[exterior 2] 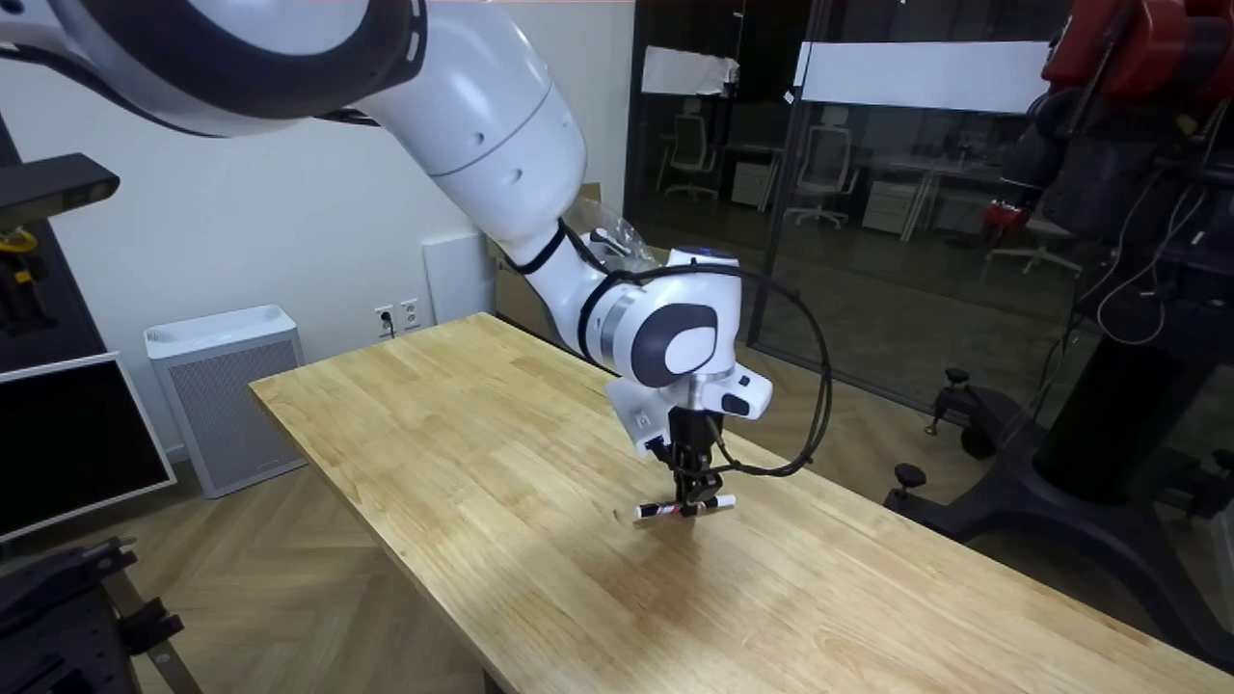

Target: Move the marker backward

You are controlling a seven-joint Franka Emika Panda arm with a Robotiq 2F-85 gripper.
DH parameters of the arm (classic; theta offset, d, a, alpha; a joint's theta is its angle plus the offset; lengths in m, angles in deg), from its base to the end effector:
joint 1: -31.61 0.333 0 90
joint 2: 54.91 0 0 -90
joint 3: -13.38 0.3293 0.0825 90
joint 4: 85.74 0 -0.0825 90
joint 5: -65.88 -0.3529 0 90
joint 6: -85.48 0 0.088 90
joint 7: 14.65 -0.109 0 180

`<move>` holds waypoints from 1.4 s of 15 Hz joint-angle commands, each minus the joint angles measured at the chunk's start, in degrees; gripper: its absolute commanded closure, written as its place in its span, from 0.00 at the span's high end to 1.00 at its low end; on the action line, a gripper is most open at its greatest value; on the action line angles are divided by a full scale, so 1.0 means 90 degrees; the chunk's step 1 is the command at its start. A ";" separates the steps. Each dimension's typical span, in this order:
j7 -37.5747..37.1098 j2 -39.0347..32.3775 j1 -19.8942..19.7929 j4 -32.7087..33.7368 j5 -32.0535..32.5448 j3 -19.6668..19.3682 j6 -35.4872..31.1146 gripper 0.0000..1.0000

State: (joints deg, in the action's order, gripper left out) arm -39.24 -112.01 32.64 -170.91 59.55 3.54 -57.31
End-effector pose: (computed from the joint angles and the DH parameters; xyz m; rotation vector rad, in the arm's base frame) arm 0.6885 -0.0849 0.1128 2.9366 -0.8944 0.0540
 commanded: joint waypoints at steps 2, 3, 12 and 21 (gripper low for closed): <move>0.0090 0.1109 0.0166 -0.1458 0.0229 -0.0163 -0.0121 0.05; 0.0065 0.1309 0.0213 -0.1774 0.0239 -0.0185 -0.0276 0.05; -0.0505 0.2464 0.1158 -0.4460 0.0088 -0.0201 -0.2013 0.05; -0.0575 0.2572 0.1606 -0.5063 0.0050 -0.0298 -0.2646 0.43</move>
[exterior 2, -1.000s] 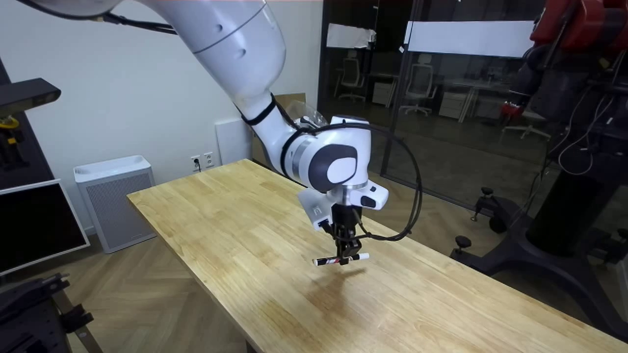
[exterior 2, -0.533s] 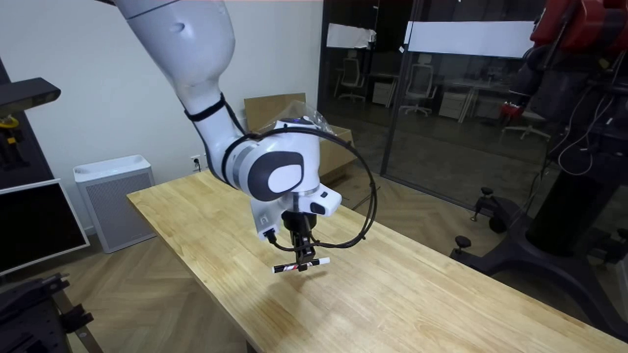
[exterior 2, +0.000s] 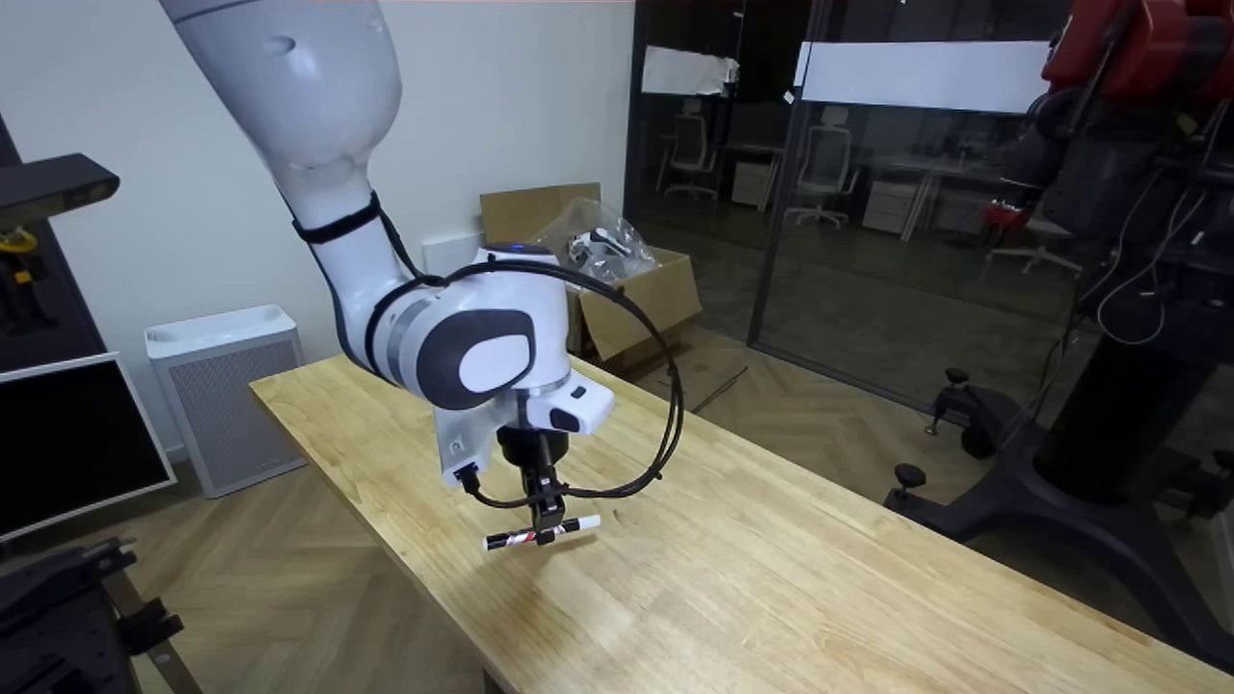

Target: Move the marker backward

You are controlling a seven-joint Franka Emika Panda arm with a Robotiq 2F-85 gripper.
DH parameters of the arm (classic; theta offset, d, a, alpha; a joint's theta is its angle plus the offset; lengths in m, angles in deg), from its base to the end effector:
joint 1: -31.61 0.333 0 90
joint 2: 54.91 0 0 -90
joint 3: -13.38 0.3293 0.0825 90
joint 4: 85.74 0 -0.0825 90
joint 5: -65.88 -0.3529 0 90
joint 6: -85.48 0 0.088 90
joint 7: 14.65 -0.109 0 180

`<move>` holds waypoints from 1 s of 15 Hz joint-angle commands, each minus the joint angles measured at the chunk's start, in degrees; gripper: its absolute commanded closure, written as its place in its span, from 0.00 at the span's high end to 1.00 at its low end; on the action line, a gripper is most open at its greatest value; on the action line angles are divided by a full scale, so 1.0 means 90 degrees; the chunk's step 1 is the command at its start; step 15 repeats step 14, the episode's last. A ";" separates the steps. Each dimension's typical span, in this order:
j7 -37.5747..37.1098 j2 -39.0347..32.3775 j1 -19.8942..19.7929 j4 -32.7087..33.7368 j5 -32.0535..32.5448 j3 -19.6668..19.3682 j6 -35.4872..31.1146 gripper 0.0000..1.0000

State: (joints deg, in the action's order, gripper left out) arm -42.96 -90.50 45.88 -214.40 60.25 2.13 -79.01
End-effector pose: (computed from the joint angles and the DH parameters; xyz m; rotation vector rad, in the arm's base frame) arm 0.5244 0.0182 0.1335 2.9683 -0.7565 0.0656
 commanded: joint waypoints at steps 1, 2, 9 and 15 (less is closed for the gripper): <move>-0.0155 0.0161 0.0160 -0.0245 -0.0028 -0.0183 -0.0326 0.45; -0.0158 0.0147 0.0191 -0.0257 -0.0031 -0.0231 -0.0400 0.50; -0.0271 0.0215 0.0493 -0.0239 -0.0011 -0.0697 -0.0217 0.98; -0.0450 0.0413 0.0704 -0.0201 0.0190 -0.1015 0.0489 1.00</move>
